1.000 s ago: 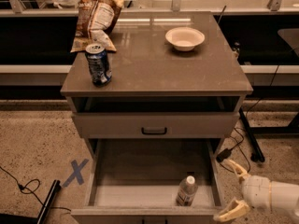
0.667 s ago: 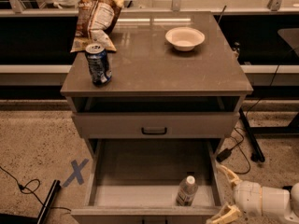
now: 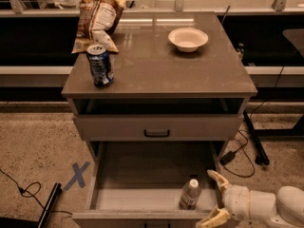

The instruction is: Pick blue plastic bottle from middle drawer and place on counter

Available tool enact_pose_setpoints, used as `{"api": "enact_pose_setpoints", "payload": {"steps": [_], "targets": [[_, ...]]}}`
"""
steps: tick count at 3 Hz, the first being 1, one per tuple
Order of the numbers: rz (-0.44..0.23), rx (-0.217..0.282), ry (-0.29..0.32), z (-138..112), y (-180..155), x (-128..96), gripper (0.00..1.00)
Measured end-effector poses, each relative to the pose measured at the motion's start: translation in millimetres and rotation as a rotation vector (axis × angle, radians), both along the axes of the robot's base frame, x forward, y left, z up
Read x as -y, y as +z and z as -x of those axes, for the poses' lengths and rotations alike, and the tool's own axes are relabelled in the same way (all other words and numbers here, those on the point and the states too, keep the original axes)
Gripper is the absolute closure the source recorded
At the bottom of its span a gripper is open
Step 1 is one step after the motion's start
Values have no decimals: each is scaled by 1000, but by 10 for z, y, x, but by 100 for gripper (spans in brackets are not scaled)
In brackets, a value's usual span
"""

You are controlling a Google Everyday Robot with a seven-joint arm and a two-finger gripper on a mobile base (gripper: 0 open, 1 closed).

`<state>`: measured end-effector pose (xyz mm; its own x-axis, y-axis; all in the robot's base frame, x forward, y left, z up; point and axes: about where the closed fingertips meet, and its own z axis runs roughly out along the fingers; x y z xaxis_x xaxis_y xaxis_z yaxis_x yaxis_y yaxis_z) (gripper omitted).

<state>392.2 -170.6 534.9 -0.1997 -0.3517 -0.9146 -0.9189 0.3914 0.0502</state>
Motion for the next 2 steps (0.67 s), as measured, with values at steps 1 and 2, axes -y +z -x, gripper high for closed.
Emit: {"api": "enact_pose_setpoints", "payload": {"steps": [1, 2], "targets": [[38, -13, -1, -35, -188, -130, 0], [46, -11, -9, -57, -212, -130, 0]]}}
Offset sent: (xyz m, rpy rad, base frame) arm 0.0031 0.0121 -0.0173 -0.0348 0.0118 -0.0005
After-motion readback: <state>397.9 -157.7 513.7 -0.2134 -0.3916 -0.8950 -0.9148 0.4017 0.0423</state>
